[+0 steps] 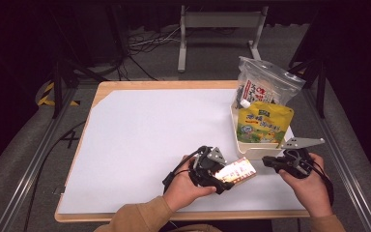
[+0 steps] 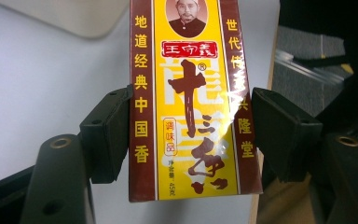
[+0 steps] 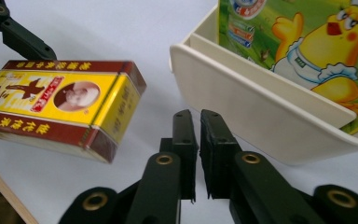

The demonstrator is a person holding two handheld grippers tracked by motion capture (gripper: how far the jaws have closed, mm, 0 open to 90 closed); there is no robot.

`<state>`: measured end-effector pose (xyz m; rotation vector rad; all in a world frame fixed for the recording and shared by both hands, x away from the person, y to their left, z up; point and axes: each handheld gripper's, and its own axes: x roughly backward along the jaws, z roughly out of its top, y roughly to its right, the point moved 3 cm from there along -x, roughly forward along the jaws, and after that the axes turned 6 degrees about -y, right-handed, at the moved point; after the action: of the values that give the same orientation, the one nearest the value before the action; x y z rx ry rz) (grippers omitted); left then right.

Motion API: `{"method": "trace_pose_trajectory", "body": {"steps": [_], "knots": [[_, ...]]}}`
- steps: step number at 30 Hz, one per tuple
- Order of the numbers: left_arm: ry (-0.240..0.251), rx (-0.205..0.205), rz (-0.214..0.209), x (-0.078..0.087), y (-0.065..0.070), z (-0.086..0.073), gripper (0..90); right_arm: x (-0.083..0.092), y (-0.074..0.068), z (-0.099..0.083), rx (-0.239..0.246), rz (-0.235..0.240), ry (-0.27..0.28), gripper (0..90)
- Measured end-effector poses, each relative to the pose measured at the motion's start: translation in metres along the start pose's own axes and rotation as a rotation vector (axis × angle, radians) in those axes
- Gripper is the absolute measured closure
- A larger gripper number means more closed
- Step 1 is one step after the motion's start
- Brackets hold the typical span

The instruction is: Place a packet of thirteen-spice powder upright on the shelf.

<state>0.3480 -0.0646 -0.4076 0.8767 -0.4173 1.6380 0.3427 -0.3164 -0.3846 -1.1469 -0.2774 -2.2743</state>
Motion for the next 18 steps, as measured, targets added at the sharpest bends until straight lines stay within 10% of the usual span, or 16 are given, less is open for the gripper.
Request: {"method": "trace_pose_trajectory", "body": {"steps": [18], "knots": [[0.243,-0.042,0.061,0.031,-0.011,0.004,32.4,0.005,-0.003,0.007,-0.083,0.095,0.035,71.2]]}}
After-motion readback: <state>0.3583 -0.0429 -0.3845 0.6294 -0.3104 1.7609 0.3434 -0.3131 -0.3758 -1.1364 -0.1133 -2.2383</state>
